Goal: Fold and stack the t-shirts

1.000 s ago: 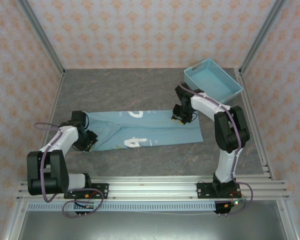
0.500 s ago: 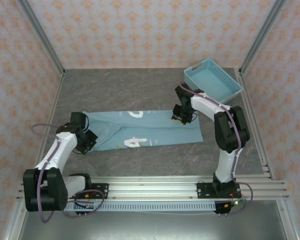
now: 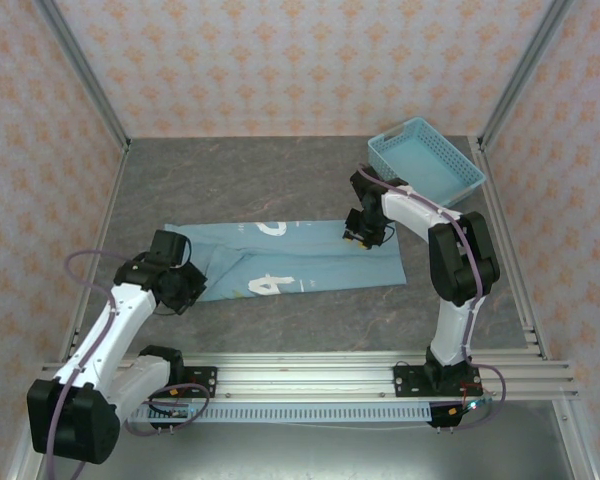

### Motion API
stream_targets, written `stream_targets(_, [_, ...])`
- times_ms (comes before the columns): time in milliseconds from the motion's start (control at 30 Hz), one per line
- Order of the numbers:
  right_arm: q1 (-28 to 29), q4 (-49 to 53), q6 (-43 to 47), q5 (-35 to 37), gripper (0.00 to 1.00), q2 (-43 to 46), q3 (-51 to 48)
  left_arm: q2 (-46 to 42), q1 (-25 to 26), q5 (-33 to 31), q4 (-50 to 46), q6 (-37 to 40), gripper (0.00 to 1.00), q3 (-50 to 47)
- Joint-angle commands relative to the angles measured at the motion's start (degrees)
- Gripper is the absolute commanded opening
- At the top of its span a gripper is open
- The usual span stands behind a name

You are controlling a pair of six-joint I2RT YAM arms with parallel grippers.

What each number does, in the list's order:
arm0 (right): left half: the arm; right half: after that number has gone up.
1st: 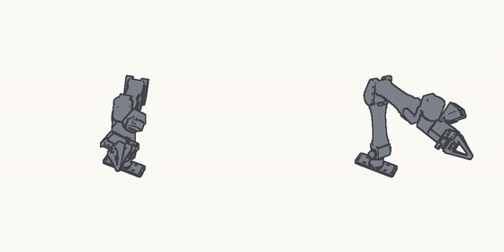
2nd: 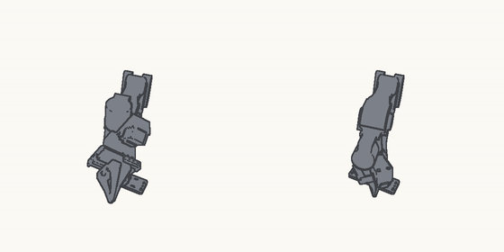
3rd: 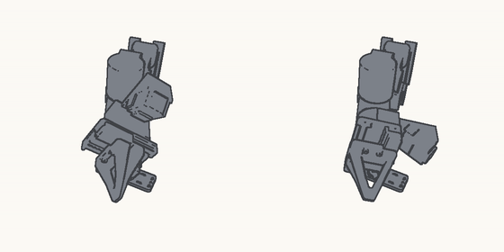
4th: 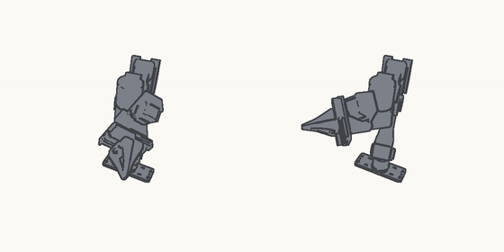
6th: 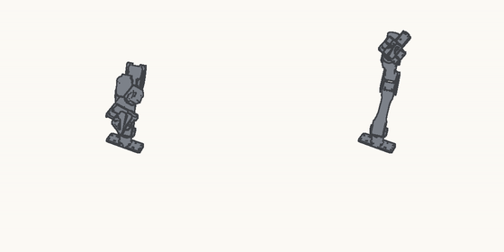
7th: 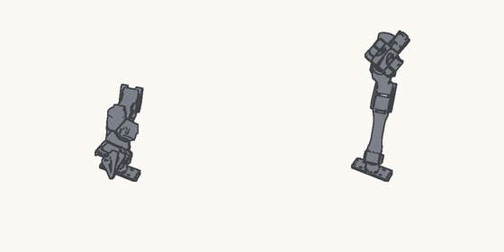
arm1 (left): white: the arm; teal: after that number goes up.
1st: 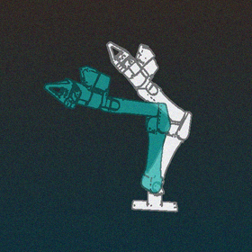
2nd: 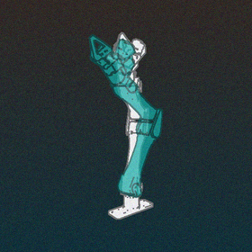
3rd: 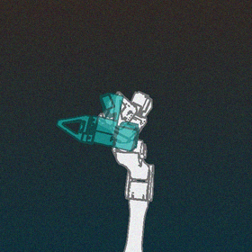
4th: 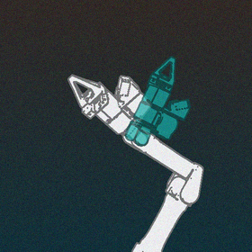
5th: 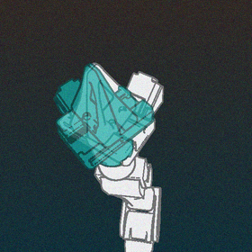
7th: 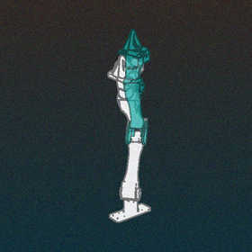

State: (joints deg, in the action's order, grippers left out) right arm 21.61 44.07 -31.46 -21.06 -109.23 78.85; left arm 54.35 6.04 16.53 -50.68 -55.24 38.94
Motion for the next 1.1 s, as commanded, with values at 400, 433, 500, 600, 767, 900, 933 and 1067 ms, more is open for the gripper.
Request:
stream_targets(400, [-0.1, 1.9, -0.1, 1.3, 0.3, -0.2, 0.9, 11.2, 0.7, -11.9, -5.5, 6.7, 0.0, 8.9])
stream_targets(433, [-0.2, 2.2, 0.1, 1.7, 0.3, -0.6, 1.1, 12.7, 0.7, -13.0, -5.5, 7.2, 0.0, 9.8])
stream_targets(500, [-0.5, 2.4, 0.3, 2.2, 0.3, -1.2, 1.2, 14.8, 0.3, -14.7, -5.7, 8.2, 0.0, 11.0])
stream_targets(600, [-0.9, 2.6, 0.4, 2.4, 0.29, -1.8, 1.4, 17.4, -0.5, -16.8, -5.7, 9.6, 0.0, 12.4])
stream_targets(767, [-1.3, 3.0, 0.7, 2.6, 0.29, -2.1, 2.1, 22.4, -2.9, -19.8, -6.2, 12.7, 0.0, 14.6])
stream_targets(900, [-1.2, 3.2, 0.7, 2.5, 0.29, -2.6, 2.4, 26.5, -4.7, -21.8, -5.2, 14.9, 0.0, 15.4])
stream_targets(933, [-1.3, 3.3, 0.6, 2.6, 0.29, -2.7, 2.5, 27.5, -5.0, -22.0, -4.7, 15.5, 0.0, 15.5])
stream_targets(1067, [-1.3, 3.7, 0.6, 3.4, 0.29, -3.1, 2.6, 31.8, -5.5, -24.0, -3.1, 16.6, 0.0, 16.1])
